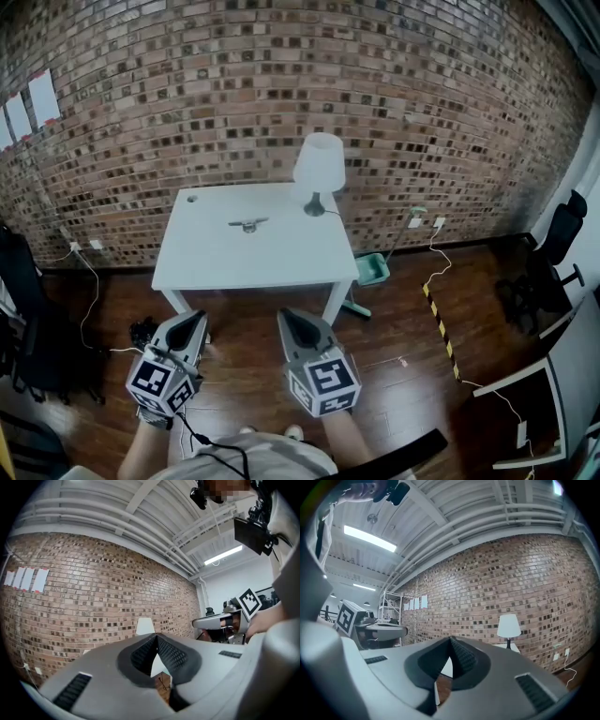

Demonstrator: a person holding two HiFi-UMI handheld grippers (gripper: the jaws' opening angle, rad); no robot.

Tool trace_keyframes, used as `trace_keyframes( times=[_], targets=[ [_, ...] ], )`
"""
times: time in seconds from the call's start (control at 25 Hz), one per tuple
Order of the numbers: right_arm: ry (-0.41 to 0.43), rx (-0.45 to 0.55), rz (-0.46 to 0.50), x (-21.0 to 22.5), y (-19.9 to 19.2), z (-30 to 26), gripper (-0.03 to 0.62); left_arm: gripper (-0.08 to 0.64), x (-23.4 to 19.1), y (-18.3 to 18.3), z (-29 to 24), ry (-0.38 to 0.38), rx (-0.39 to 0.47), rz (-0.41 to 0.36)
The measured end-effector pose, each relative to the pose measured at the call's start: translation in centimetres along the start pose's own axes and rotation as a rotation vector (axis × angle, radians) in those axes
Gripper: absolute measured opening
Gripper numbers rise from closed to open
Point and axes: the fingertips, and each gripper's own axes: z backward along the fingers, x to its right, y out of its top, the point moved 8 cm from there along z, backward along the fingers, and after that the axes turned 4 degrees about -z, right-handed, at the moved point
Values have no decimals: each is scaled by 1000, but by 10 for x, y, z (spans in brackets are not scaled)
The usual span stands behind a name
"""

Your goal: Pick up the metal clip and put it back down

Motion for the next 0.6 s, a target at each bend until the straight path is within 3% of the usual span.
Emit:
trace_keyframes(
  times=[0.6],
  targets=[
    [5, -19, 4, 4, -6, -12, -21, -9, -2, -9, -5, 1, -26, 4]
  ],
)
